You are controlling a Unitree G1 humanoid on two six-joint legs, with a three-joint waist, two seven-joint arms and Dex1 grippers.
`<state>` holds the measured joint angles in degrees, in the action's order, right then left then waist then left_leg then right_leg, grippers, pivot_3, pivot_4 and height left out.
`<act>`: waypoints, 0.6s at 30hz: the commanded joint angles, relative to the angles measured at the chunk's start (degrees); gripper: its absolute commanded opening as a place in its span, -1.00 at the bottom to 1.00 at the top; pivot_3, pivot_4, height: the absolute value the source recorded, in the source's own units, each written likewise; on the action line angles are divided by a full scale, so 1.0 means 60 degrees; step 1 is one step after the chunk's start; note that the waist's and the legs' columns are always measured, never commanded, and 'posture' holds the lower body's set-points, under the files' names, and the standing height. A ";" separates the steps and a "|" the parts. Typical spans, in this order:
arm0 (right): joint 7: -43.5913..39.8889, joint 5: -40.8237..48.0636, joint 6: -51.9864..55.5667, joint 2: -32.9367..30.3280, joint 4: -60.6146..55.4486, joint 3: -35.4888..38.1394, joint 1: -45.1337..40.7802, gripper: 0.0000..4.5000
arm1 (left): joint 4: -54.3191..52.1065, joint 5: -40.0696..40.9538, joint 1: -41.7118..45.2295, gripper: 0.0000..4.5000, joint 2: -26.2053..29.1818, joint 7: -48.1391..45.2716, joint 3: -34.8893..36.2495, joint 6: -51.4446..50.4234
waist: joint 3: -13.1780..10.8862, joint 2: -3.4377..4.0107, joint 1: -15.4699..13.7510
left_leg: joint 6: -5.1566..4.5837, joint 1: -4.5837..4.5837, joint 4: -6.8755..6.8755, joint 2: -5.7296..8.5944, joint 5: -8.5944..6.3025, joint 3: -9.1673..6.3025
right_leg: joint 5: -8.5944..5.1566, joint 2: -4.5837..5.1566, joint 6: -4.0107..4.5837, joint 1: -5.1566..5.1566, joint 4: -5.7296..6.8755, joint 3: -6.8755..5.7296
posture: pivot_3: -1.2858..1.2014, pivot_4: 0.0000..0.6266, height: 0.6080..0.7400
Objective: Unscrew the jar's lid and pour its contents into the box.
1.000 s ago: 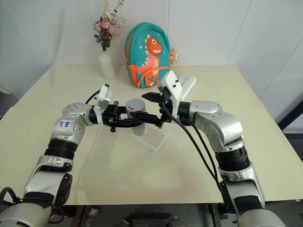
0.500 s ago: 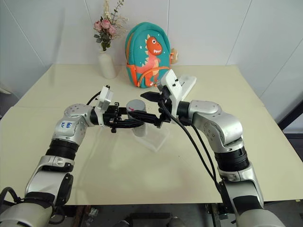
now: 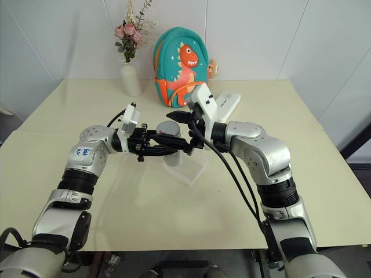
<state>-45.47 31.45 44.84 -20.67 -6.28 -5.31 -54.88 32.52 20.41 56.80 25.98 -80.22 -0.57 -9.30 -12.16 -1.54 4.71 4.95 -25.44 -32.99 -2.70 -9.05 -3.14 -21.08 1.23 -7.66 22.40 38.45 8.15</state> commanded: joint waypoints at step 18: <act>-0.0177 0.0041 -0.0207 0.0011 -0.0139 0.0075 -0.0208 0.13 | -0.0125 0.0077 0.0212 -0.12 0.0016 -0.0017 0.0111 0.0057 | 0.0000 0.0000 0.0000 | 0.0000 0.0000 0.0000 0.0000 0.0000 0.0000 | 0.0000 0.0000 0.0000 0.0000 0.0000 0.0000 | 0.03 -0.52 1.00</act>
<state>-46.17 31.40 44.80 -20.68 -5.63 -5.48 -54.90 32.52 20.38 56.80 25.97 -80.13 -0.55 -9.31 -12.16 -1.54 4.71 4.95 -25.43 -33.00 -2.70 -9.05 -3.14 -21.08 1.23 -7.66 22.39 38.45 8.15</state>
